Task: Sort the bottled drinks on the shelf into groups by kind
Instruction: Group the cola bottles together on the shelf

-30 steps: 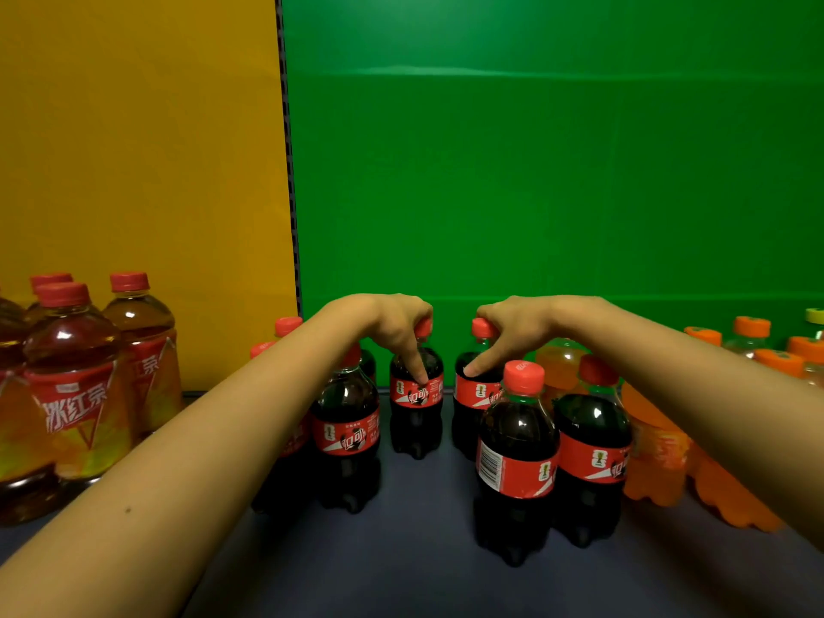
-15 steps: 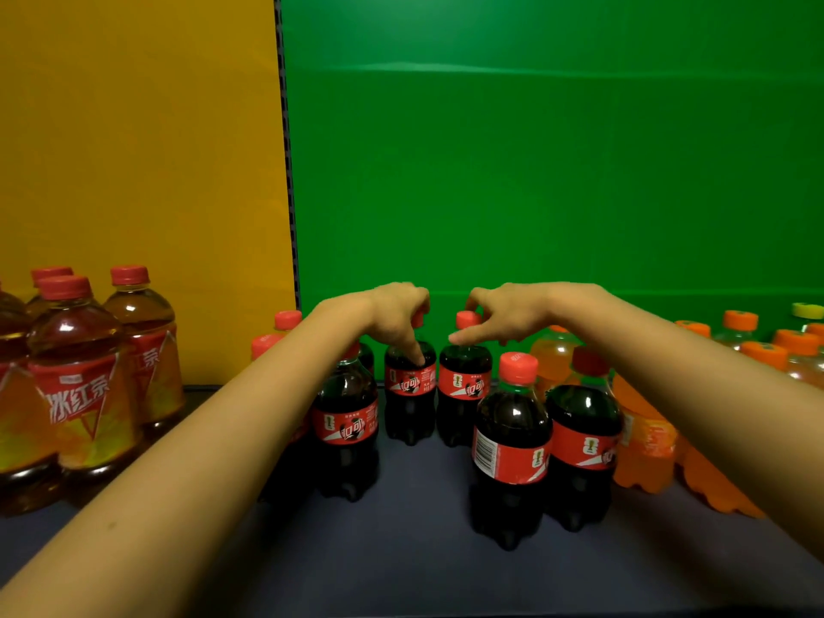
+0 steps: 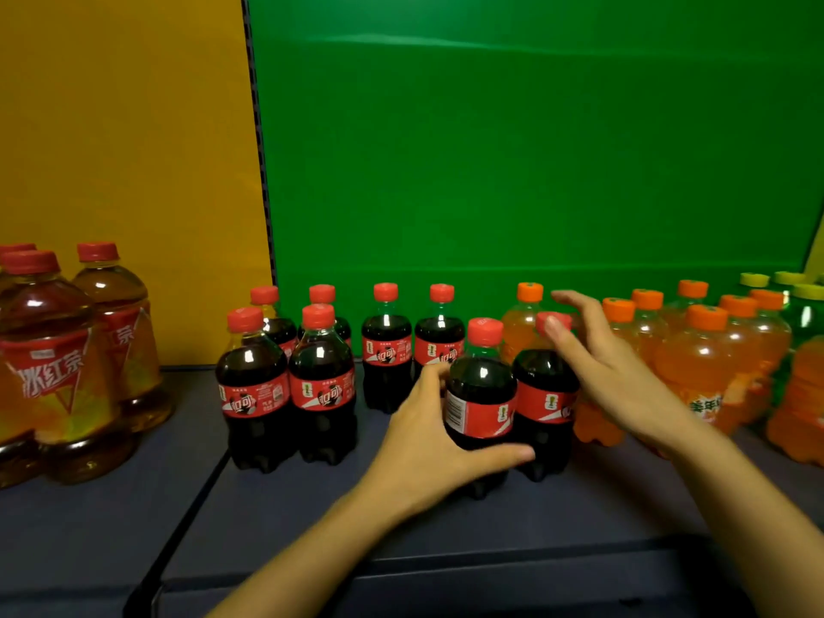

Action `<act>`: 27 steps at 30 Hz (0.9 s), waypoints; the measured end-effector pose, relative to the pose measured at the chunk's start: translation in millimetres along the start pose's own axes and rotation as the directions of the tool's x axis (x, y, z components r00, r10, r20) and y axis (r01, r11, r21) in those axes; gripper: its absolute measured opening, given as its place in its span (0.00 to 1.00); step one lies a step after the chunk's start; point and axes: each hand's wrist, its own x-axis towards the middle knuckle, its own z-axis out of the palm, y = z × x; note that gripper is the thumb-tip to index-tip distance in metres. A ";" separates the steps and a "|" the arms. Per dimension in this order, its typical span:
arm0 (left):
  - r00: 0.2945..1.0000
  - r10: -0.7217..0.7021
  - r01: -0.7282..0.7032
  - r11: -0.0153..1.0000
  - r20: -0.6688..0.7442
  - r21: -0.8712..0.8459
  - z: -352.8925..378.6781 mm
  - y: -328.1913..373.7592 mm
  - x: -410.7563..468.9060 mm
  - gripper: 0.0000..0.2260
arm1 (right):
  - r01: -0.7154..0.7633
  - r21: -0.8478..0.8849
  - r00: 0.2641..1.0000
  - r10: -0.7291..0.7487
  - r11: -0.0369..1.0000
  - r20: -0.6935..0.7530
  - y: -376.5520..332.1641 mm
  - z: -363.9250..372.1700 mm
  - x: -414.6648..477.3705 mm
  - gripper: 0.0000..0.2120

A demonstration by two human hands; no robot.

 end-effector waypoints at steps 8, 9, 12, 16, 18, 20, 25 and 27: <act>0.998 -0.027 0.030 0.998 -0.057 0.047 3.3 -26.2 -1.1 0.32 | -0.122 0.050 0.970 0.108 0.991 0.218 33.7 12.3 -32.5 0.41; 0.998 -0.033 0.036 0.999 -0.061 0.039 -0.3 -29.1 -1.7 0.31 | -0.111 0.045 0.977 0.100 0.993 0.190 34.5 15.1 -32.5 0.40; 0.994 -0.040 0.044 0.998 -0.100 0.044 -11.2 -36.9 -4.2 0.29 | -0.062 0.004 0.989 0.061 0.998 0.136 33.6 26.4 -30.2 0.39; 0.982 -0.034 0.056 0.992 -0.186 0.115 -20.3 -40.3 -7.7 0.31 | -0.036 -0.017 0.995 0.037 0.999 0.097 32.8 45.0 -22.9 0.37; 0.976 -0.036 0.066 0.989 -0.216 0.132 -21.3 -40.3 -10.8 0.32 | -0.025 -0.017 0.996 0.027 1.000 0.087 32.4 54.5 -18.3 0.36; 0.971 -0.024 0.063 0.986 -0.240 0.157 -20.8 -39.6 -14.3 0.32 | -0.022 -0.013 0.997 0.023 1.000 0.074 30.7 63.5 -14.2 0.36; 0.960 -0.010 0.075 0.972 -0.280 0.223 -19.9 -38.5 -17.3 0.33 | -0.012 0.011 0.997 0.011 1.000 0.080 30.7 83.7 -6.0 0.37; 0.958 -0.010 0.084 0.966 -0.287 0.245 -20.7 -37.7 -18.1 0.34 | -0.015 0.033 0.997 0.012 0.999 0.078 31.1 89.5 -3.8 0.37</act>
